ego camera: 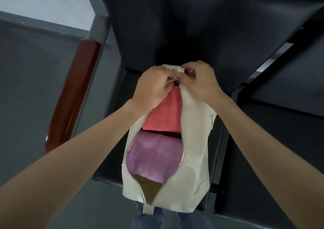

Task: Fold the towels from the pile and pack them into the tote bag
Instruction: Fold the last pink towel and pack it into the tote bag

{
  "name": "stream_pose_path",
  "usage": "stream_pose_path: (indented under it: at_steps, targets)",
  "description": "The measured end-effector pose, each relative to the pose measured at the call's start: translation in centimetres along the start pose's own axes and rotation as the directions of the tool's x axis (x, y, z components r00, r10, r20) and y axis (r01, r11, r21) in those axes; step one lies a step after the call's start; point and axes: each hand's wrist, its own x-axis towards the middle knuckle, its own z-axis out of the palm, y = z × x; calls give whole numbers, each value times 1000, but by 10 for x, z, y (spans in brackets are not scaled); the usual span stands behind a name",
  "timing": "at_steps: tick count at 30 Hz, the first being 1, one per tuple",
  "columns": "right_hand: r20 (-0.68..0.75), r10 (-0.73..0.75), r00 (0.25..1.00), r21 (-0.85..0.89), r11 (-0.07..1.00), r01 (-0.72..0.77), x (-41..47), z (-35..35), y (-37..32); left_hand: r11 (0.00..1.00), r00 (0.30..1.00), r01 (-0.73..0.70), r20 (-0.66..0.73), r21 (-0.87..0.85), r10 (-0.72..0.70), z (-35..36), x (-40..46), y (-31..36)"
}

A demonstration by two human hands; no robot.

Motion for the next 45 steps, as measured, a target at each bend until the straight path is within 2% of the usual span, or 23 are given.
stream_pose_path:
  at_steps: [2,5,8,11,14,19,24,31,34,37,45]
  targets:
    - [28,-13,1000,29,1000,12,7,8,5,999,999,-36,-39,5,36,1,-2,-6]
    - [39,52,998,108,993,-56,16,9,8,995,990,-104,-90,10,105,5,1,-16]
    - [87,185,979,248,948,-201,30,3,7,985,979,-172,-107,28,174,10,9,-20]
    - [154,303,940,352,872,-339,39,-2,7,986,980,-164,-115,-16,162,11,16,-20]
    - [210,360,909,393,820,-416,44,-4,7,986,982,-160,-105,-40,155,11,17,-21]
    - [272,430,861,429,747,-508,49,-4,8,961,956,-262,-113,85,270,15,17,-25]
    - [342,436,833,472,687,-553,50,-6,14,932,922,-327,-163,155,351,22,18,-28]
    - [343,398,851,508,683,-525,47,-3,16,924,905,-356,-196,140,378,18,16,-26]
    - [175,316,933,514,779,-360,43,5,19,948,929,-315,-193,37,316,13,15,-19]
    - [-19,232,973,375,903,-208,40,12,20,958,944,-278,-201,-66,260,8,12,-11]
    - [-106,214,971,215,959,-187,28,12,11,959,971,-221,-132,-179,199,-9,-29,3]
